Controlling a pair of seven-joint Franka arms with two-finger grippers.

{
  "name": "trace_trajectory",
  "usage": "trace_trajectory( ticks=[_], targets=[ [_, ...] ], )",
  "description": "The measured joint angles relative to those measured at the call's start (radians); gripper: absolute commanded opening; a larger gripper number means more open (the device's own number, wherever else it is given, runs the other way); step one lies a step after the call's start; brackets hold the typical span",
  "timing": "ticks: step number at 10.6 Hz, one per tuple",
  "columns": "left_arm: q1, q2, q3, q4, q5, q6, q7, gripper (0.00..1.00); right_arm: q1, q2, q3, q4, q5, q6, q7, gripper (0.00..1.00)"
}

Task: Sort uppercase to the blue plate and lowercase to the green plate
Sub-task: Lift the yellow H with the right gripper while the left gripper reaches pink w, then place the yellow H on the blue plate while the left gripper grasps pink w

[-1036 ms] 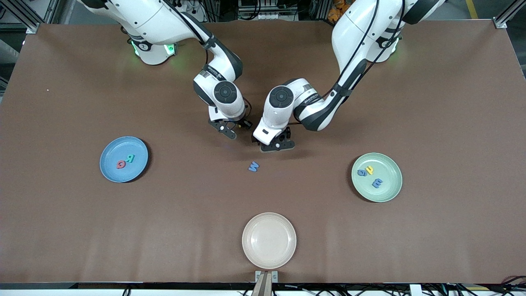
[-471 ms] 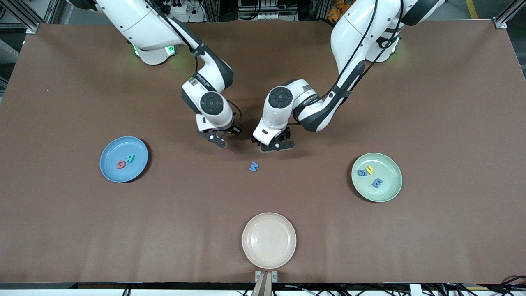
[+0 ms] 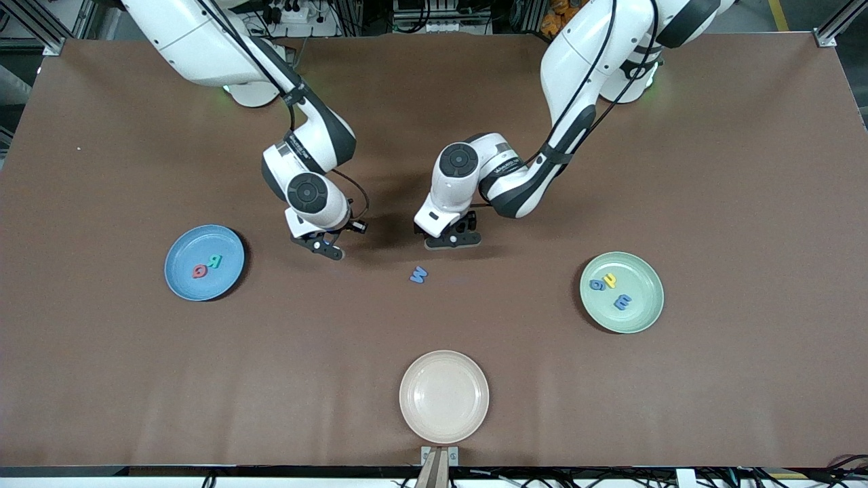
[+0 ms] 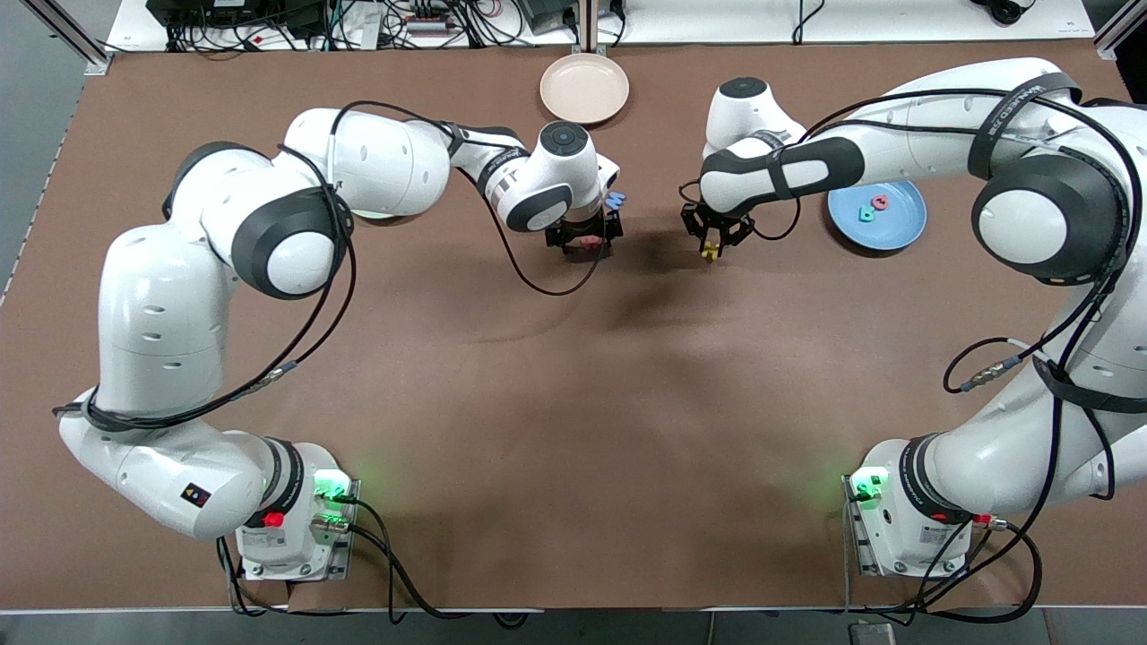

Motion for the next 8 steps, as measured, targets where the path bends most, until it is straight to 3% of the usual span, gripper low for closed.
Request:
trace_trajectory(
  ticks=[4,8],
  targets=[
    [0.0,0.0,0.001,0.006,0.004,0.002,0.0,0.94,-0.058,-0.03,-0.059,0.025,-0.006,-0.116,-0.243,0.27],
    [-0.01,0.0,0.001,0.007,0.005,0.002,0.0,0.85,-0.086,-0.056,-0.24,0.089,-0.008,-0.224,-0.628,0.27]
  ],
)
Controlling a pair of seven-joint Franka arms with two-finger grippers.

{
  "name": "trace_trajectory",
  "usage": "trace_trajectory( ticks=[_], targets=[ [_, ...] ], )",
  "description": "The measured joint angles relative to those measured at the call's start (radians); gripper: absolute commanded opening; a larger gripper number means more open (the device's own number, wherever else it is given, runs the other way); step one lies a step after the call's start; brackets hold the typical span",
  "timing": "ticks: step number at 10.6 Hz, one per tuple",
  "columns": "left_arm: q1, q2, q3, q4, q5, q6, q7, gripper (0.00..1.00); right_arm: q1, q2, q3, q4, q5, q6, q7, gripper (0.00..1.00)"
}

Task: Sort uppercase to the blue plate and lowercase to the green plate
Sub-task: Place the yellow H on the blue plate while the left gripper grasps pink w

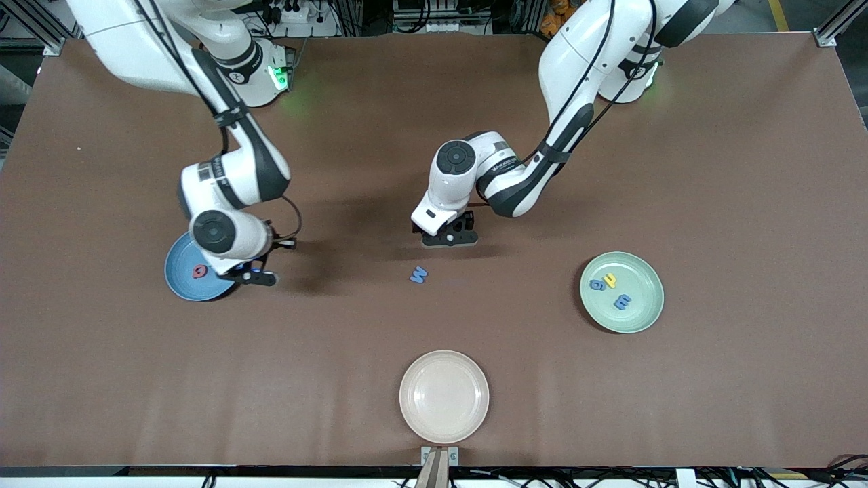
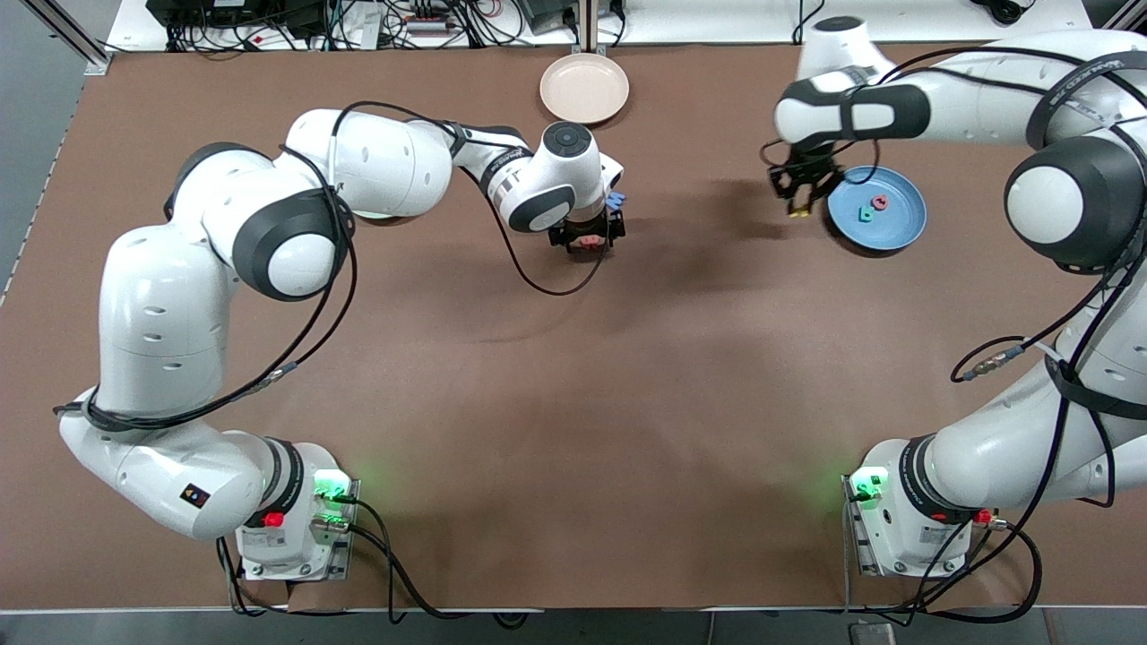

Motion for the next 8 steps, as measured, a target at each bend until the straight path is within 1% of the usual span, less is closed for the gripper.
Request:
trace_trajectory(
  ticks=[2,3,4,5,6,7,8],
  targets=[
    [0.0,0.0,0.0,0.001,0.0,0.0,0.0,0.79,-0.006,0.0,-0.109,0.015,0.0,-0.004,-0.222,0.27],
    [-0.001,0.0,0.0,0.001,0.001,0.0,0.0,0.79,-0.012,0.0,-0.146,0.017,0.0,-0.004,-0.309,0.28],
    [-0.001,0.0,0.001,0.001,0.001,0.0,0.0,0.76,-0.018,0.0,-0.175,0.017,0.0,-0.006,-0.39,0.31],
    [-0.001,0.0,0.001,0.001,0.002,0.0,0.0,0.75,-0.02,0.003,-0.198,0.016,0.0,-0.011,-0.462,0.31],
    [-0.001,0.0,0.001,0.001,0.012,0.0,0.0,0.74,-0.024,0.007,-0.221,0.013,0.0,-0.015,-0.528,0.34],
    [-0.001,0.0,0.001,0.001,0.022,0.0,0.0,0.74,-0.03,0.016,-0.243,0.009,0.0,-0.016,-0.586,0.35],
    [-0.001,0.0,0.002,0.001,0.024,0.0,0.0,0.73,-0.037,0.029,-0.26,0.006,0.0,-0.016,-0.627,0.4]
  ],
)
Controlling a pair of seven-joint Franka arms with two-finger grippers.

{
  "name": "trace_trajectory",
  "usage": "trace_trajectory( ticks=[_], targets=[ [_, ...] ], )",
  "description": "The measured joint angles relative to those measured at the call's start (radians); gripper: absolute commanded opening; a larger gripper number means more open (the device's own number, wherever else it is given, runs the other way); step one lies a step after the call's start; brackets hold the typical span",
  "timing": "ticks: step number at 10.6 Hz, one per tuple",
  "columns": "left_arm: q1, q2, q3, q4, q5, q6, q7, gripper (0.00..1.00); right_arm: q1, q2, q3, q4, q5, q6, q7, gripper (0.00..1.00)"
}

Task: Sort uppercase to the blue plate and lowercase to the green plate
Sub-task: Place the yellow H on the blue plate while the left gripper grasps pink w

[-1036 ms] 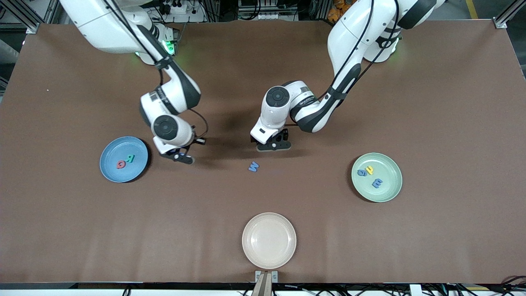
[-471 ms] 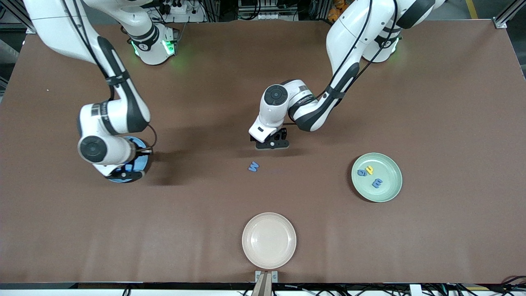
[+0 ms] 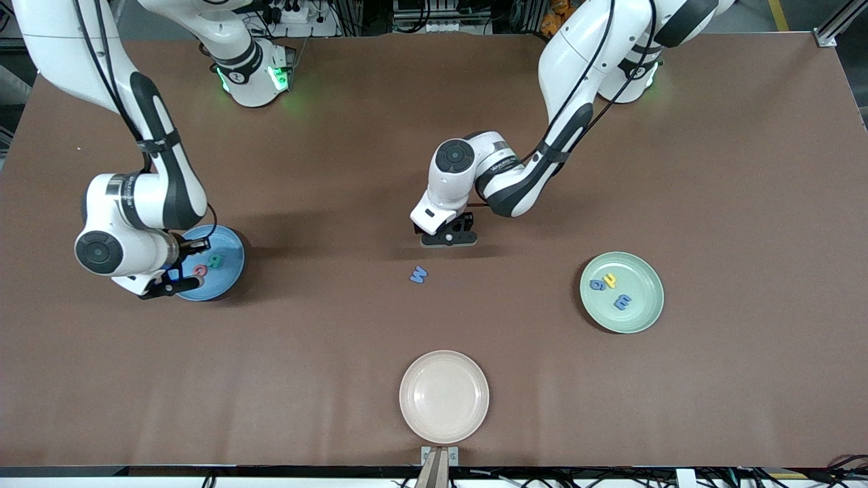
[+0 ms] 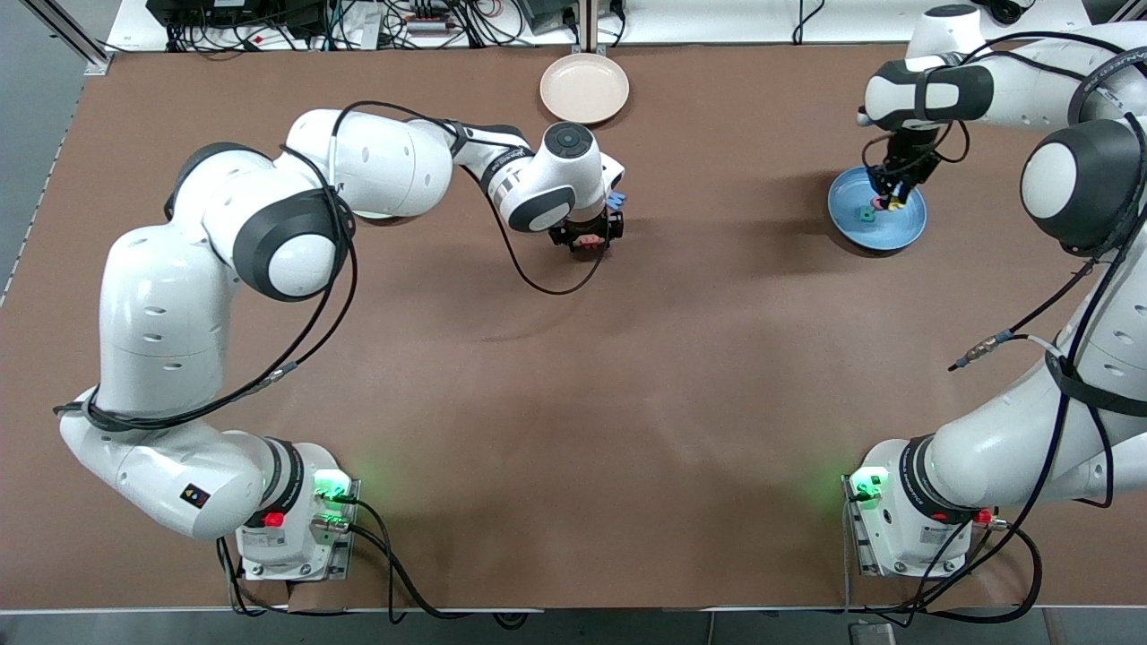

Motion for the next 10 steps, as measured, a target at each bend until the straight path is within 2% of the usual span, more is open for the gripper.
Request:
trace_trajectory(
  ticks=[1,2,3,9,10],
  targets=[
    [0.0,0.0,0.0,0.0,0.002,0.0,0.0,0.72,-0.005,0.015,-0.006,-0.002,0.0,0.001,-0.018,0.45],
    [0.0,0.0,0.0,0.001,0.004,0.0,0.0,0.71,-0.006,0.03,-0.007,-0.004,0.0,0.005,-0.02,0.7],
    [0.0,0.0,0.001,0.004,0.007,0.0,0.0,0.68,-0.005,0.043,-0.007,-0.004,0.0,0.01,-0.02,0.8],
    [0.0,0.0,0.003,0.009,0.02,0.0,0.006,0.6,-0.003,0.05,-0.003,0.027,0.002,-0.024,0.0,0.82],
    [-0.001,0.0,0.003,0.009,0.02,0.0,0.006,0.54,-0.003,0.048,0.005,0.053,0.006,-0.064,0.038,0.82]
  ],
)
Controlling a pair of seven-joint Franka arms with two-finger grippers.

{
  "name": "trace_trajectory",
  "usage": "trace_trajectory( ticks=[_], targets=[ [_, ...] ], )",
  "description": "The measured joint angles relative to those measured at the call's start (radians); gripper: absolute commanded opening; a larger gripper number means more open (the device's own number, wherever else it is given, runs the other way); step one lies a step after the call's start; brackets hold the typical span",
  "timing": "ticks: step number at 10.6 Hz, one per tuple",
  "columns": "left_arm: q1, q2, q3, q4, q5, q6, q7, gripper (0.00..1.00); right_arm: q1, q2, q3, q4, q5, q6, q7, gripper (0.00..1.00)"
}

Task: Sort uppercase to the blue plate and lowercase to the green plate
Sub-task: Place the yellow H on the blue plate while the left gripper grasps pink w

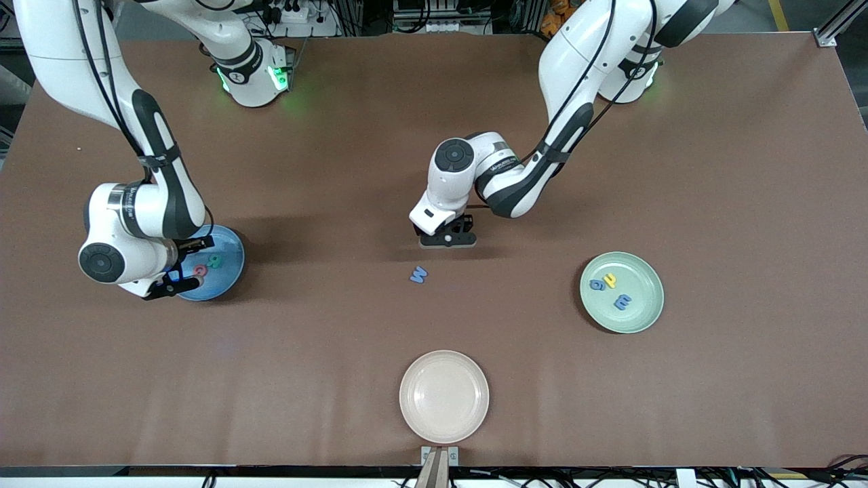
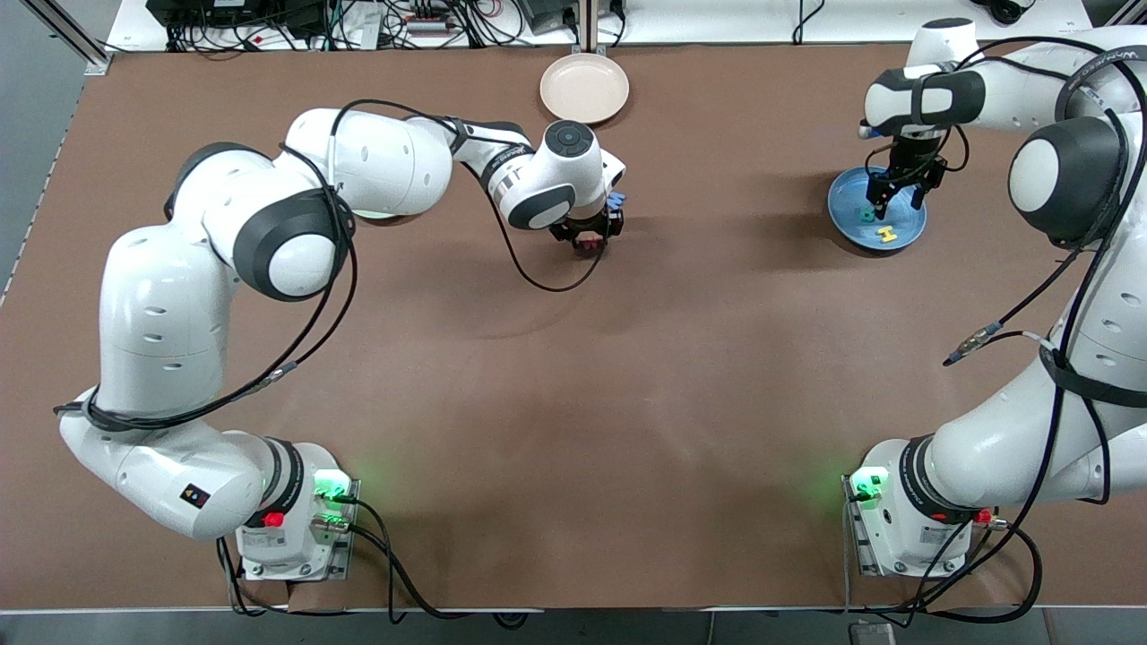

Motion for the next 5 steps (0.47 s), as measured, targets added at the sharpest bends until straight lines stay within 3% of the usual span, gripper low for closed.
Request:
trace_trajectory(
  ticks=[4,5],
  targets=[
    [0.0,0.0,0.003,0.0,0.001,0.0,0.01,0.5,0.009,-0.018,0.15,0.094,0.042,-0.094,0.297,0.82],
    [0.0,0.0,0.003,0.0,0.001,0.0,0.011,0.41,0.017,-0.023,0.192,0.1,0.047,-0.095,0.379,0.82]
  ],
)
